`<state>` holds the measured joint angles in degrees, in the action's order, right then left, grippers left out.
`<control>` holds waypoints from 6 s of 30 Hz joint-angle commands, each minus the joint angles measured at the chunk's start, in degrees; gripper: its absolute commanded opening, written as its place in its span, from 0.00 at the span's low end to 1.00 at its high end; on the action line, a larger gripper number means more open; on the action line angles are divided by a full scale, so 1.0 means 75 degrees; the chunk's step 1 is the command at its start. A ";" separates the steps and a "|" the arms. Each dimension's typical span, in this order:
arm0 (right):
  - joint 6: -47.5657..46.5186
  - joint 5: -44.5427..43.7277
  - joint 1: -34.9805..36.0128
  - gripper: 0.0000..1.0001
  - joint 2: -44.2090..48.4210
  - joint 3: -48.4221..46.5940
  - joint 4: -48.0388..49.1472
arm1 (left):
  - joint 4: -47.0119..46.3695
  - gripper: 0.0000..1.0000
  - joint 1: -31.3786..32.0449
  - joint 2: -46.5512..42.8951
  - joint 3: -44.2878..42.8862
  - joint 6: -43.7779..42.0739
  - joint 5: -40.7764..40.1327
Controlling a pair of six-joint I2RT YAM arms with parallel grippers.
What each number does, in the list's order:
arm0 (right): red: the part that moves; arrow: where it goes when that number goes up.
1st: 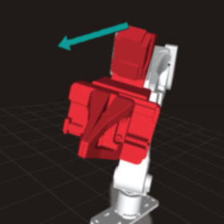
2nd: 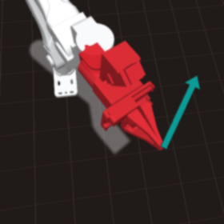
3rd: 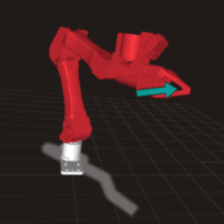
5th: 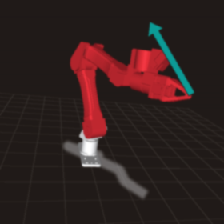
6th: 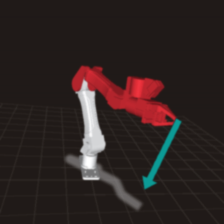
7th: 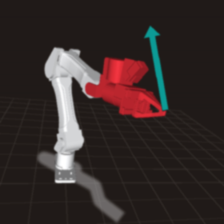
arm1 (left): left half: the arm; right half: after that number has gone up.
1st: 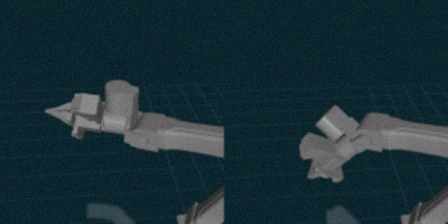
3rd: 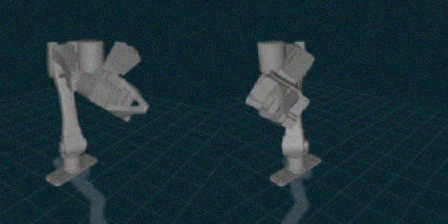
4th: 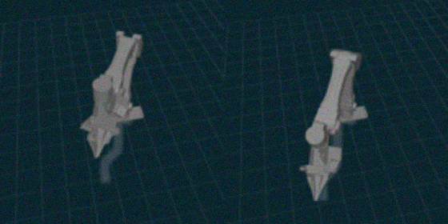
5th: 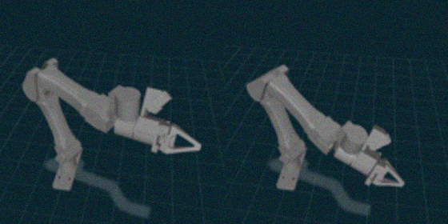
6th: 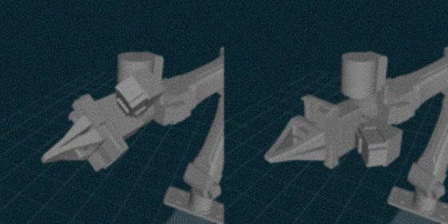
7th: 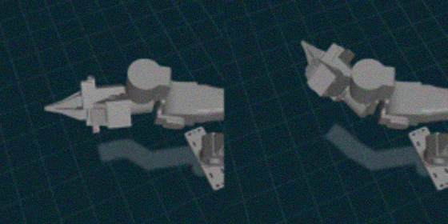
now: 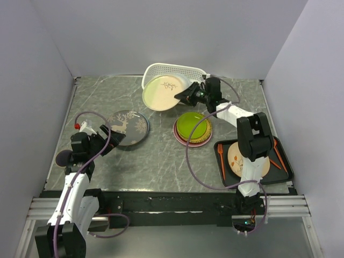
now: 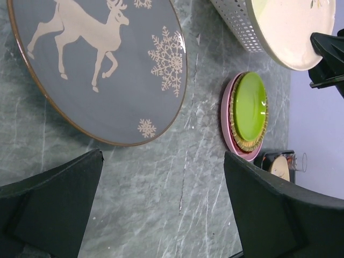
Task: Place the plates into the plastic bin on the countertop
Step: Place the plate in the plastic bin.
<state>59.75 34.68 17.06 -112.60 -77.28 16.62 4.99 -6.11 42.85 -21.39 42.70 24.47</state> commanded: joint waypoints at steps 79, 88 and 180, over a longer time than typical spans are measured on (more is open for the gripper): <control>0.0050 -0.0557 -0.0997 0.00 -0.3515 -0.5939 -0.1536 | -0.0842 0.99 0.1518 0.0978 -0.0476 -0.0314 -0.0579; -0.0161 -0.0487 -0.0997 0.00 -0.3562 -0.5927 -0.1724 | -0.0772 0.99 0.1518 0.0978 -0.0488 -0.0408 -0.0707; -0.3525 -0.2479 -0.1290 0.72 -0.1500 -0.3736 -0.4690 | -0.0713 0.99 0.1518 0.1259 -0.0523 -0.0478 -0.0789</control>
<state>33.43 21.19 8.67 -131.17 -106.52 -21.87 0.10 5.08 53.32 -23.51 39.59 20.53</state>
